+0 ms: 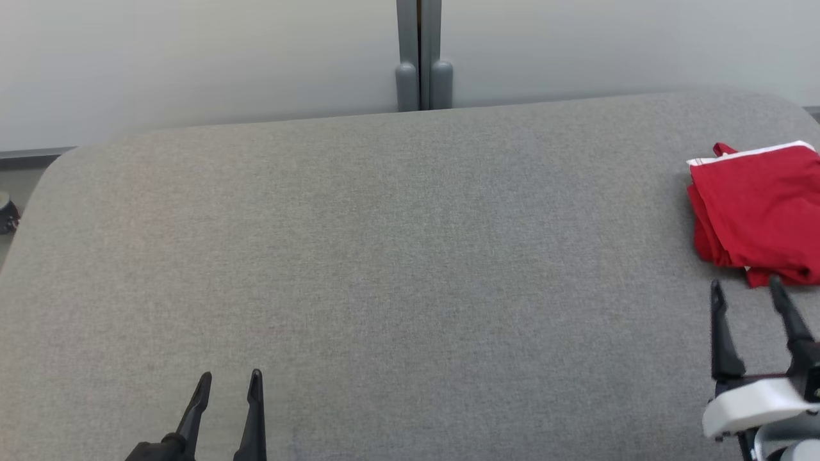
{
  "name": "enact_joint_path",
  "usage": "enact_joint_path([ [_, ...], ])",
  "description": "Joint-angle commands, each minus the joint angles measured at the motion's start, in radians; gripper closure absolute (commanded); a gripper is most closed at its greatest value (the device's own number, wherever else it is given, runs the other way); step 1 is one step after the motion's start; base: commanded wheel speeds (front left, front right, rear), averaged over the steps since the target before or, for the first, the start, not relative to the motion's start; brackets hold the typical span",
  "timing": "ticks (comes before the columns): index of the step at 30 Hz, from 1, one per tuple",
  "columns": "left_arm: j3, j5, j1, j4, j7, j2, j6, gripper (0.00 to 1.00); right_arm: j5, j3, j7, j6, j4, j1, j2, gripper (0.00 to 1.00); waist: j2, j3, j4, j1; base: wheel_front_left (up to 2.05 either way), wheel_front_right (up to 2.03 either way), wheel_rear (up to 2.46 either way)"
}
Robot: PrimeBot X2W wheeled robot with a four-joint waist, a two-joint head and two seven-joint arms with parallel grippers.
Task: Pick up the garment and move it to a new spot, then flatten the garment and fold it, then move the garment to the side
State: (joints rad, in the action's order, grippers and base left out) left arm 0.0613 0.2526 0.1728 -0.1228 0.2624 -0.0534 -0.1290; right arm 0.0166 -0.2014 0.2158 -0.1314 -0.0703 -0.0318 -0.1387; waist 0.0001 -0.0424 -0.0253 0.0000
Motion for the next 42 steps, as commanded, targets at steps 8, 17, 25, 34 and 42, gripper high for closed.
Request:
enact_joint_path([
  [8,-0.027,-0.014,0.011,-0.004,0.003,0.002,-0.002,0.00,-0.009,0.043,0.049,0.002,-0.081,-0.120,0.073,0.00,-0.0001,0.105,-0.088,0.0000,0.00,0.00,0.00],
  [17,0.006,-0.025,-0.009,-0.014,0.003,0.002,-0.003,0.00,-0.033,0.032,0.050,0.002,-0.054,-0.142,0.088,0.00,-0.0001,0.108,-0.085,0.0000,0.00,0.00,0.00],
  [25,0.012,0.002,0.001,-0.062,-0.002,0.004,0.001,1.00,-0.034,0.033,0.041,0.000,-0.066,-0.113,0.090,1.00,-0.0001,0.105,-0.071,0.0000,0.00,0.00,0.00],
  [34,-0.002,0.183,-0.033,-0.064,-0.040,-0.005,0.003,1.00,-0.231,0.029,-0.018,0.000,-0.088,-0.072,0.089,1.00,-0.0001,0.100,-0.064,0.0000,0.00,0.00,0.00],
  [42,-0.013,0.322,-0.064,-0.076,-0.071,-0.011,0.002,1.00,-0.391,0.045,-0.044,0.000,-0.087,-0.056,0.089,1.00,-0.0001,0.096,-0.058,0.0000,0.00,0.00,0.00],
])
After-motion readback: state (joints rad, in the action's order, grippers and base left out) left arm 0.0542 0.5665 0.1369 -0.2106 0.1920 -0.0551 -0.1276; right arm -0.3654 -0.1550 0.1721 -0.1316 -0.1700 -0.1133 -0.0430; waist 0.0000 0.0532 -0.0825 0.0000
